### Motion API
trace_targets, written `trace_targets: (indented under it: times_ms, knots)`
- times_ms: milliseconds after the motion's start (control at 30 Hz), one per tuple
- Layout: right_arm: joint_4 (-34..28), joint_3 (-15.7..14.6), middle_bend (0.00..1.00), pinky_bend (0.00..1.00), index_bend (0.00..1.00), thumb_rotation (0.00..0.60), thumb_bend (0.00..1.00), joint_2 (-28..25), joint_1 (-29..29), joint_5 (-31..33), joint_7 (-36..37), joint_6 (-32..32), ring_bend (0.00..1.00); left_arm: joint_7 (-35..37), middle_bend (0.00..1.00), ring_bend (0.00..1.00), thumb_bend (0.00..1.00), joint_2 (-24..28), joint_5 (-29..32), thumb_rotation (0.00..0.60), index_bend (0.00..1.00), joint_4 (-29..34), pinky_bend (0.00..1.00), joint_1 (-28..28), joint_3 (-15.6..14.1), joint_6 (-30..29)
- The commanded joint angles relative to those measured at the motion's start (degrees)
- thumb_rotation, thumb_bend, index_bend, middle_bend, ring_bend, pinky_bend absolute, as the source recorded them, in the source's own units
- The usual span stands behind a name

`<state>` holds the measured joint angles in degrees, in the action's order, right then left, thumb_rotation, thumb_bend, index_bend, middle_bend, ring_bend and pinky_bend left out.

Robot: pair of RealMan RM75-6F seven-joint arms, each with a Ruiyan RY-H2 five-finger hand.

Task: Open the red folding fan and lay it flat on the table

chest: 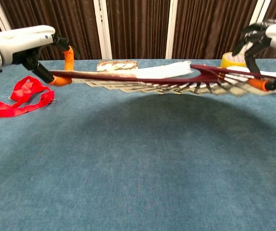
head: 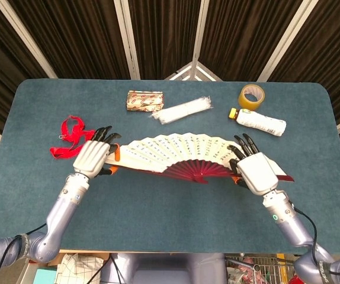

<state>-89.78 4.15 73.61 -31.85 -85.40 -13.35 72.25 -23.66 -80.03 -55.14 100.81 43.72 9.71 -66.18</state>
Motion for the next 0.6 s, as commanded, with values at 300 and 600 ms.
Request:
trace_targets:
  times_ms: [300,600]
  knots:
    - [-3.91,-2.78,0.09,0.00,0.17,0.600,0.43,-2.50,1.01,-0.16,-2.43,-4.00,0.00,0.79,0.18,0.00,0.47,3.06,-2.54,0.600,0.71,2.55,0.04,-2.36,-2.10,0.43]
    - [-9.48,-4.55,0.00,0.00,0.00,0.600,0.15,-4.82,1.53,3.19,-13.36,-8.37,0.00,2.19,0.01,0.00,0.26,6.04,-2.30,0.600,0.40,4.99,0.01,-3.88,-2.80,2.06]
